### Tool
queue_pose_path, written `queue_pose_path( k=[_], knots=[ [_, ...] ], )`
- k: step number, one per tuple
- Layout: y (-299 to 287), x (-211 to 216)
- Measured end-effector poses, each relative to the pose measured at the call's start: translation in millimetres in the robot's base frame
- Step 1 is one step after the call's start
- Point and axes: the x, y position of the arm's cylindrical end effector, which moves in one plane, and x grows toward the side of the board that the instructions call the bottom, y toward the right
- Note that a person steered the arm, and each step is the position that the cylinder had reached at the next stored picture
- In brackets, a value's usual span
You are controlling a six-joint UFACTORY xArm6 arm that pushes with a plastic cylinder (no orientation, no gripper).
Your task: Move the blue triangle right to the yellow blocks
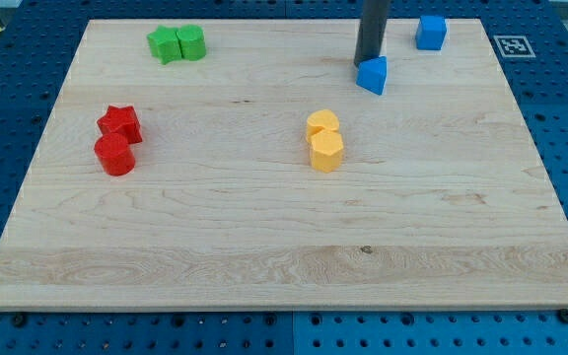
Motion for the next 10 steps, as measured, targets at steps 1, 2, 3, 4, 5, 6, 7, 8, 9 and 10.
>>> queue_pose_path(
  k=[1, 2, 3, 4, 5, 6, 7, 8, 9, 10],
  knots=[
    [5.5, 19.2],
    [5.5, 40.0],
    [5.5, 53.7],
    [25.1, 56.0],
    [40.4, 62.8],
    [27.1, 77.8],
    [21.9, 78.1],
    [11.6, 72.2],
    [1.7, 78.0],
    [0.2, 93.8]
  ],
)
